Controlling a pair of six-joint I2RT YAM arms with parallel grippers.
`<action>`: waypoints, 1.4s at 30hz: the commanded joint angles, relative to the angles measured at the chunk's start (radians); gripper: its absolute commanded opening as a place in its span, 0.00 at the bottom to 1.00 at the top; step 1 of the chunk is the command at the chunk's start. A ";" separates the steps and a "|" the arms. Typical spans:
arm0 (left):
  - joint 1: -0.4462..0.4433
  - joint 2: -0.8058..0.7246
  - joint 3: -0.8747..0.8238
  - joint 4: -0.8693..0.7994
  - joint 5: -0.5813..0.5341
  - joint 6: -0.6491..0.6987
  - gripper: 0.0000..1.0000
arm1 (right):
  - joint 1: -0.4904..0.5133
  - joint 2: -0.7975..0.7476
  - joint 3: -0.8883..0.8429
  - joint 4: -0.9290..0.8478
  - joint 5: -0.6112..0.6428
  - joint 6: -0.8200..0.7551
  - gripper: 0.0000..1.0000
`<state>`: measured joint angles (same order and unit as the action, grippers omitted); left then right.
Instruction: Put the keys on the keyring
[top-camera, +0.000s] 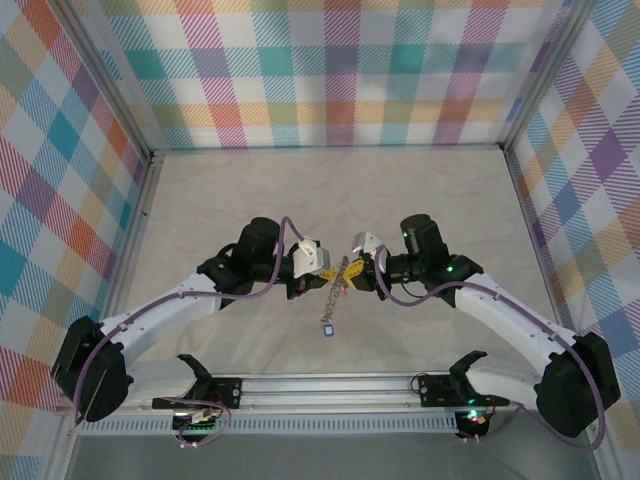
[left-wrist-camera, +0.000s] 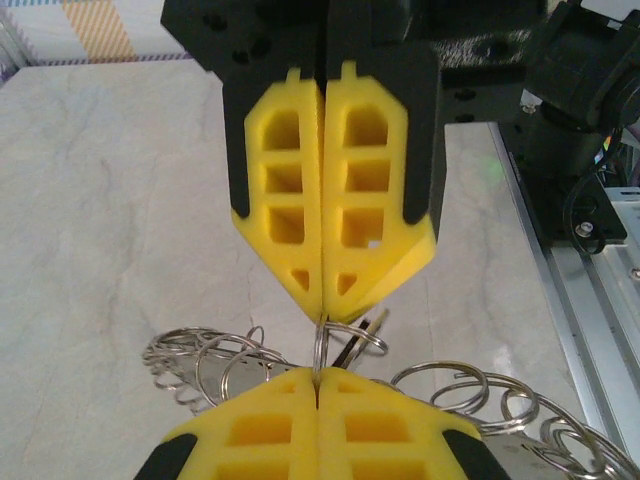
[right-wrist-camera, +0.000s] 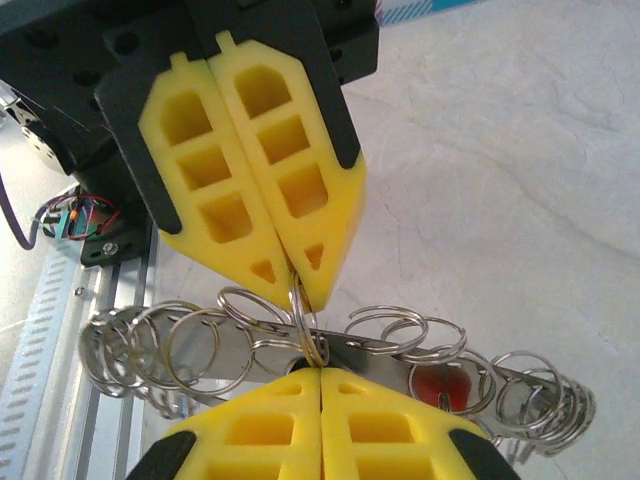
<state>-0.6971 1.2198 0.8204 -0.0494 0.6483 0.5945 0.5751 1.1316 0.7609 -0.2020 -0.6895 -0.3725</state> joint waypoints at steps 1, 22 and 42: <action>0.006 -0.035 -0.007 0.062 0.016 0.003 0.00 | -0.004 0.016 0.007 0.014 -0.018 0.015 0.08; 0.005 -0.020 -0.003 0.112 0.076 -0.018 0.00 | 0.011 0.056 0.002 0.169 -0.112 0.079 0.11; 0.006 -0.029 -0.040 0.168 0.073 -0.057 0.00 | 0.026 -0.027 -0.074 0.284 -0.031 0.050 0.23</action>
<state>-0.6914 1.2068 0.7929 0.0685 0.6910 0.5415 0.5934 1.1465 0.6971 0.0010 -0.7071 -0.2985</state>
